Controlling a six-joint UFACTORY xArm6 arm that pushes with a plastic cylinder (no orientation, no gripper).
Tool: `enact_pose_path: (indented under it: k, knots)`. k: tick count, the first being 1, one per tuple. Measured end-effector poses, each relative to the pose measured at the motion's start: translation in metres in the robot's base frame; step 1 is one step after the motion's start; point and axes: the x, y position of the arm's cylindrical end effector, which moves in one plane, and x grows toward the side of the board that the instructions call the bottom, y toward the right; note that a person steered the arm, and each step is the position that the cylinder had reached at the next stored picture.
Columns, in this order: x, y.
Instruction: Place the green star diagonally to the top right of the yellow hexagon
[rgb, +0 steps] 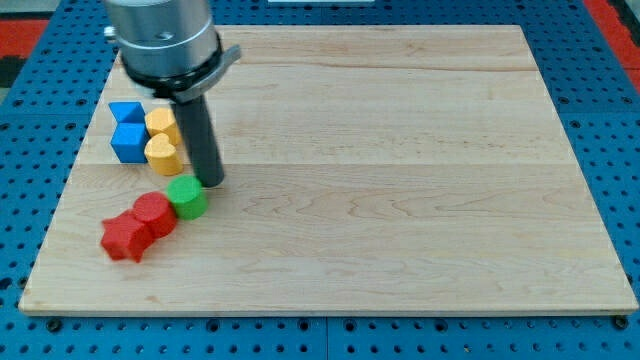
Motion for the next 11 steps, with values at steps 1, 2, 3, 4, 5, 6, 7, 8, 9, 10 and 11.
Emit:
enact_pose_path:
  k: [1,2,3,4,5,6,7,8,9,10,11]
  knots:
    - [-0.034,0.056]
    - [-0.139,0.074]
    - [-0.222,0.071]
    - [-0.268,0.023]
    - [-0.283,-0.08]
    - [-0.264,-0.096]
    - [-0.239,0.002]
    - [-0.2,0.058]
    - [-0.175,0.035]
    - [-0.211,0.013]
    - [-0.198,-0.02]
